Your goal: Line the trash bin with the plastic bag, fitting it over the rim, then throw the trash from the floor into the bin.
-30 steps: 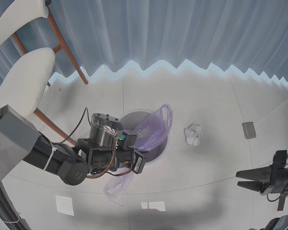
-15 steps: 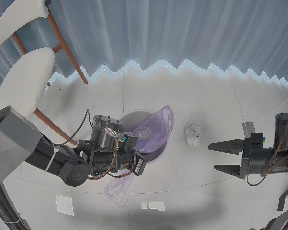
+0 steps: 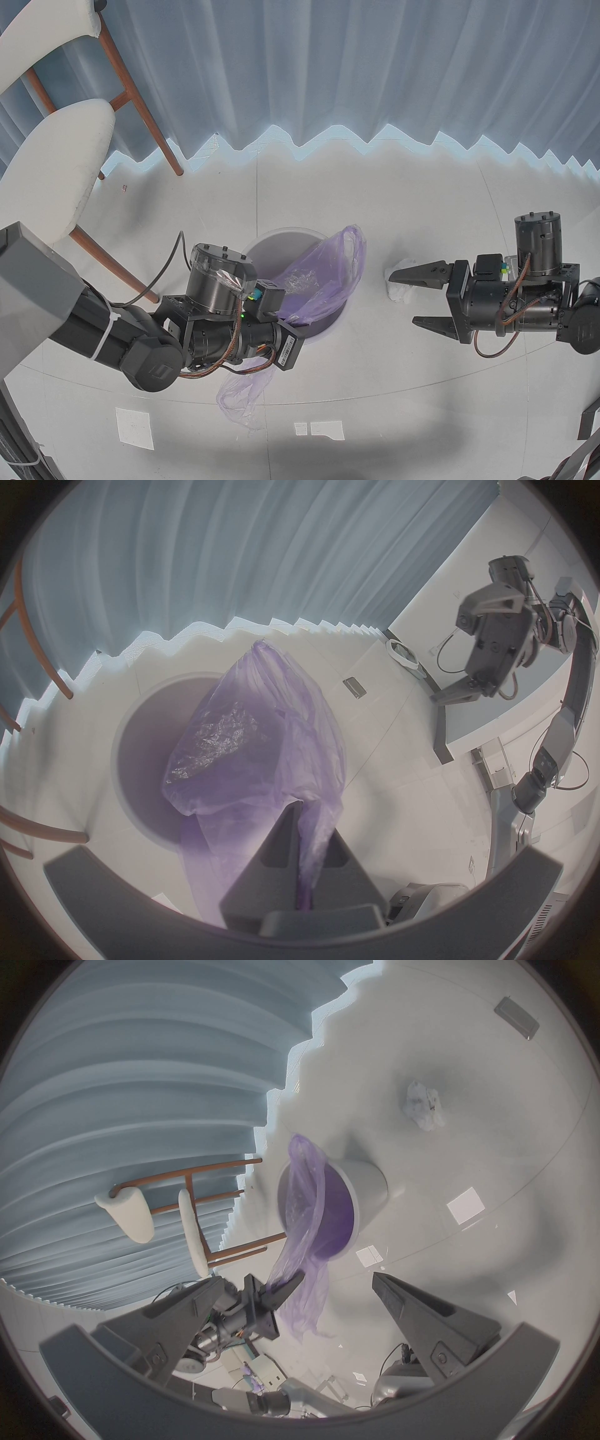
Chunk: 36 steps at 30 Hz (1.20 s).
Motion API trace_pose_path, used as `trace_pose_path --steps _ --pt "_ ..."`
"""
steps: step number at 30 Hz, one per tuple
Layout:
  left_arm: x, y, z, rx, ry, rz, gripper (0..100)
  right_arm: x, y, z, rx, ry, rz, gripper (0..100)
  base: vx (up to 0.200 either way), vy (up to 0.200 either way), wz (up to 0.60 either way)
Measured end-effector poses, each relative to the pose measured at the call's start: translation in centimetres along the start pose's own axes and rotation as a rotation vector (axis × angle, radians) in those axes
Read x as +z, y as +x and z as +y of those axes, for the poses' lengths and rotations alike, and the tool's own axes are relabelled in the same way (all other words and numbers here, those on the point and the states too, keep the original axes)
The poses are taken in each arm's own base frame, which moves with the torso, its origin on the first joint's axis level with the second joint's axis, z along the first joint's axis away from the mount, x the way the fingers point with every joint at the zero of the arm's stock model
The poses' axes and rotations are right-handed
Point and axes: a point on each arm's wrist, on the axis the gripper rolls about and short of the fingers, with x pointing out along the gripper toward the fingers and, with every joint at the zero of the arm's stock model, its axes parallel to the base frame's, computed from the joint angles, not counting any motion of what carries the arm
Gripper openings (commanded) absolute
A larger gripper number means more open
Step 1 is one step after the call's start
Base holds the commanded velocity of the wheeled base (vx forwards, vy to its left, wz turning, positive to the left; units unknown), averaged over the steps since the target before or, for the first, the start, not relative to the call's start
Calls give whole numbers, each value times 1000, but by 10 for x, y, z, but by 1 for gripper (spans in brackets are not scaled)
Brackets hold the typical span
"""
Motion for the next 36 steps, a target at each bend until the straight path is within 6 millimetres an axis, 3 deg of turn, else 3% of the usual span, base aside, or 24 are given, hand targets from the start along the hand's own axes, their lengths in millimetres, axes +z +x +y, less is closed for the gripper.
trace_pose_path --steps 7,15,36 --pt "-1 0 0 0 -2 2 0 13 25 -1 -41 -8 -51 100 0 0 0" --pt "-1 0 0 0 -10 3 0 22 54 -16 -139 -95 -91 100 0 0 0" --pt "-5 7 -4 -12 -4 16 0 41 101 -23 -159 -104 -100 100 0 0 0"
